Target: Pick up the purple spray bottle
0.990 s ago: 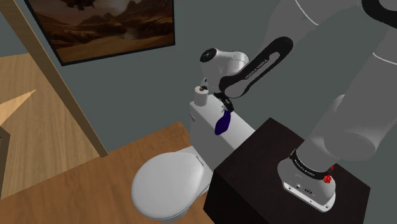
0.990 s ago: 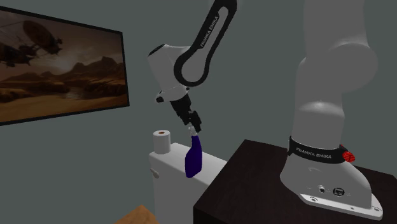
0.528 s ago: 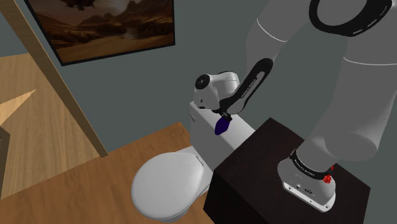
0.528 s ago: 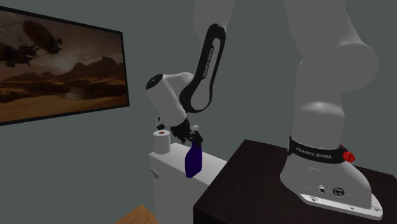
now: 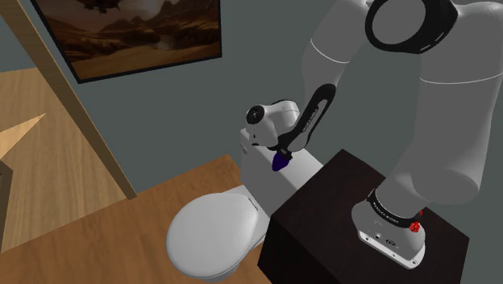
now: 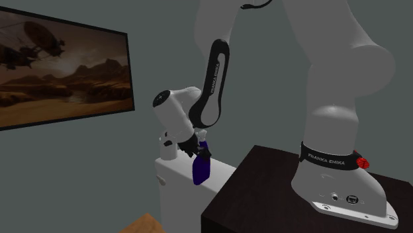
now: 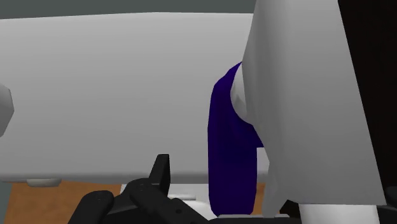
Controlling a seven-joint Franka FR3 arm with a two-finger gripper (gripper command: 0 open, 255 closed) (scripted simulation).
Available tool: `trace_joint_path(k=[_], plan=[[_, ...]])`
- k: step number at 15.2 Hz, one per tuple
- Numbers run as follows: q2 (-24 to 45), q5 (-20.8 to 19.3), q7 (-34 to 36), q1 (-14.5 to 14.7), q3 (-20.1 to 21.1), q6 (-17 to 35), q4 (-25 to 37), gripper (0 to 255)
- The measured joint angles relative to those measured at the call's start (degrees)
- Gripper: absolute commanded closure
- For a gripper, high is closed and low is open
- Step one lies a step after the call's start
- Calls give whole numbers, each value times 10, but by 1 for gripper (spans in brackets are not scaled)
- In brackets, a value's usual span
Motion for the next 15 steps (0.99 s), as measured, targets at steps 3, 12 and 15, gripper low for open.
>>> trace_joint_path(k=[3,12,15], plan=[[3,-1,2,0,0,1,2,255],[-6,4,-4,0,2,-4,-1,255],[-31,17,-20,-2,7,-17,-10,255]])
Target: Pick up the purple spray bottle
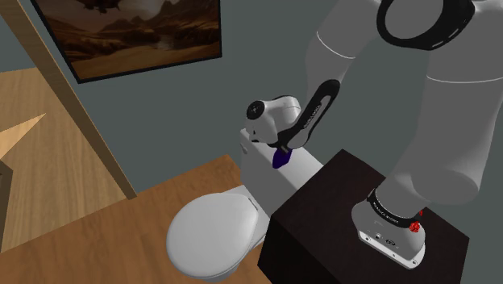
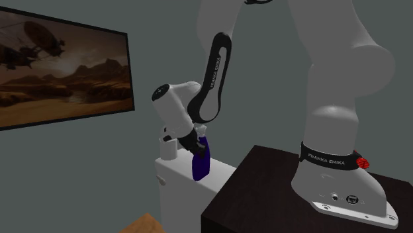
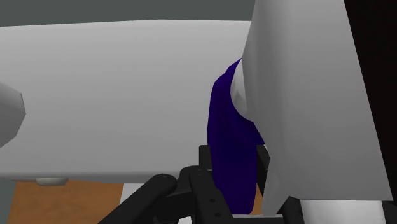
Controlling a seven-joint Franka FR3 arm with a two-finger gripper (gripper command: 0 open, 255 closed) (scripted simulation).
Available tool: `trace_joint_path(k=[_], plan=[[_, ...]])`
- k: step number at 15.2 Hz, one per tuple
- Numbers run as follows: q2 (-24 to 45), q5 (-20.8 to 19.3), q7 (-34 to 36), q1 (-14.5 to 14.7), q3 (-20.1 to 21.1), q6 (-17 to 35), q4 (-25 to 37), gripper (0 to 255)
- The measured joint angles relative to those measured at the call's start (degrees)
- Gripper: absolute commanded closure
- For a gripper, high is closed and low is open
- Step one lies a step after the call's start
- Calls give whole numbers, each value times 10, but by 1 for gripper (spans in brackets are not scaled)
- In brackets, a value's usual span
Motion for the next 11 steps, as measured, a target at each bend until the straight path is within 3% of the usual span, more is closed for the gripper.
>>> trace_joint_path(k=[11], plan=[[-89,47,-60,-6,14,-50,-24,255]])
